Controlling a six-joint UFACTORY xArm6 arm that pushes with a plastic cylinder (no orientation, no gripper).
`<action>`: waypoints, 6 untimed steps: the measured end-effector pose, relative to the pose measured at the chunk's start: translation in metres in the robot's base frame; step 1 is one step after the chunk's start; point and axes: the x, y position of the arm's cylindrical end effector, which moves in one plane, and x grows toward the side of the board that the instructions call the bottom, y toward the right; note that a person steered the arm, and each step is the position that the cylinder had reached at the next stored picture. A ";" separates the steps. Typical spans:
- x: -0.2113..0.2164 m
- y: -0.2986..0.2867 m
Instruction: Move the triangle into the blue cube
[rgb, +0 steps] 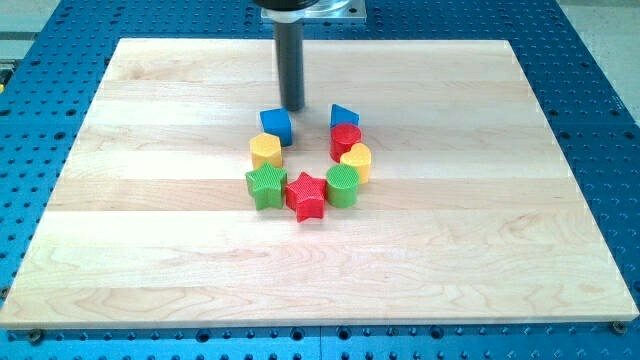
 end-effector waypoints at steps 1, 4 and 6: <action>-0.006 0.068; 0.067 0.037; 0.089 0.013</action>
